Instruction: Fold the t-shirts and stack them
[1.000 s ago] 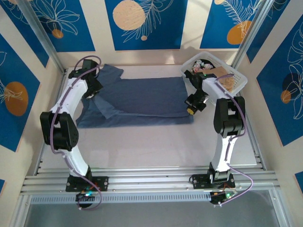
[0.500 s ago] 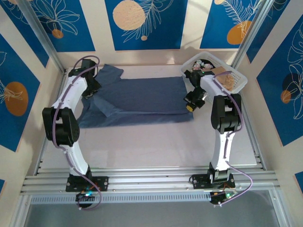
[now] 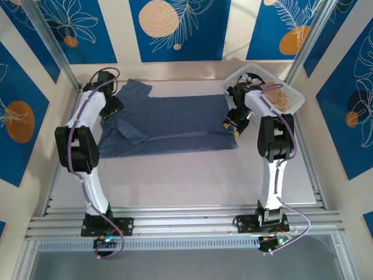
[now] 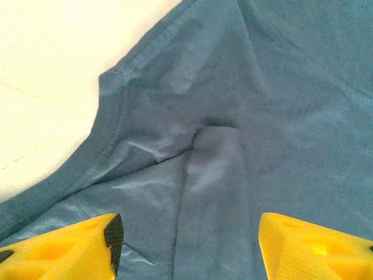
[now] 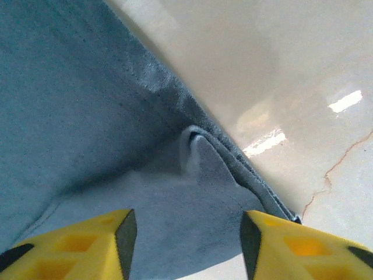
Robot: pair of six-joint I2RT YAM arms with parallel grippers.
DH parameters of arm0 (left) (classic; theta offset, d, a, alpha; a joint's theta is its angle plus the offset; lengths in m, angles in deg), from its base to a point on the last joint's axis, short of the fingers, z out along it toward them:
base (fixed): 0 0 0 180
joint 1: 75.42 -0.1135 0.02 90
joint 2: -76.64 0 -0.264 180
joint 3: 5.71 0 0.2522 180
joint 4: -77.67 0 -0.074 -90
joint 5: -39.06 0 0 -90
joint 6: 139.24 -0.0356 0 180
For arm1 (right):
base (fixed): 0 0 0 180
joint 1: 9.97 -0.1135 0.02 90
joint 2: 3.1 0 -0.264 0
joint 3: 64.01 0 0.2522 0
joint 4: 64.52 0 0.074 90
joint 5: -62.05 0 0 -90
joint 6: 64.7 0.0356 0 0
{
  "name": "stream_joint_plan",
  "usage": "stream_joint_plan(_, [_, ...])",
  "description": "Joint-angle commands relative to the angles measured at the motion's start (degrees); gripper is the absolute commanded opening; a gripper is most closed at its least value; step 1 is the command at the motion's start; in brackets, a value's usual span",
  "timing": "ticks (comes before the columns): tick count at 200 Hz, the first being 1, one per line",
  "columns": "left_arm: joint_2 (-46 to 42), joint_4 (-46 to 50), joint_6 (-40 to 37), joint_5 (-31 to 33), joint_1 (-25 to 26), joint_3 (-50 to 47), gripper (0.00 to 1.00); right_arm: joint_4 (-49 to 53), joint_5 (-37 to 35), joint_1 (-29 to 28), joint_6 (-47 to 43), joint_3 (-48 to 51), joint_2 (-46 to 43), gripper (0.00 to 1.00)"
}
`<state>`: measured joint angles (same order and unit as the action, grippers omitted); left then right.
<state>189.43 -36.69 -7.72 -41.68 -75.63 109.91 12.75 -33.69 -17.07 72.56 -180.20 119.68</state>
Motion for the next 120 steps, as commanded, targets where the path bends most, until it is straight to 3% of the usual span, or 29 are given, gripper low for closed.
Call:
stream_joint_plan(1, [-7.9, 1.6, -1.6, -2.5, -2.2, -5.0, 0.63, -0.8, -0.1, 0.9, -0.9, 3.2, -8.2, 0.56])
stream_joint_plan(27, [-17.0, -1.2, 1.0, -9.1, -6.3, -20.6, 0.52, -3.3, 0.6, 0.8, -0.8, 12.9, -15.5, 0.57])
stream_joint_plan(51, [-20.8, -5.8, 3.0, -15.2, -10.1, -31.5, 0.32, -8.2, 1.4, -0.1, -1.3, 21.8, -20.1, 0.44])
stream_joint_plan(78, [-18.3, -10.3, 5.1, -19.2, -10.8, -34.5, 0.22, -13.4, 3.2, -1.5, -2.7, 26.4, -19.8, 0.26])
stream_joint_plan(120, [-11.1, -15.6, 10.4, -20.4, -10.3, -35.9, 0.14, -15.4, 1.8, -5.3, -1.4, 24.5, -14.0, 0.22])
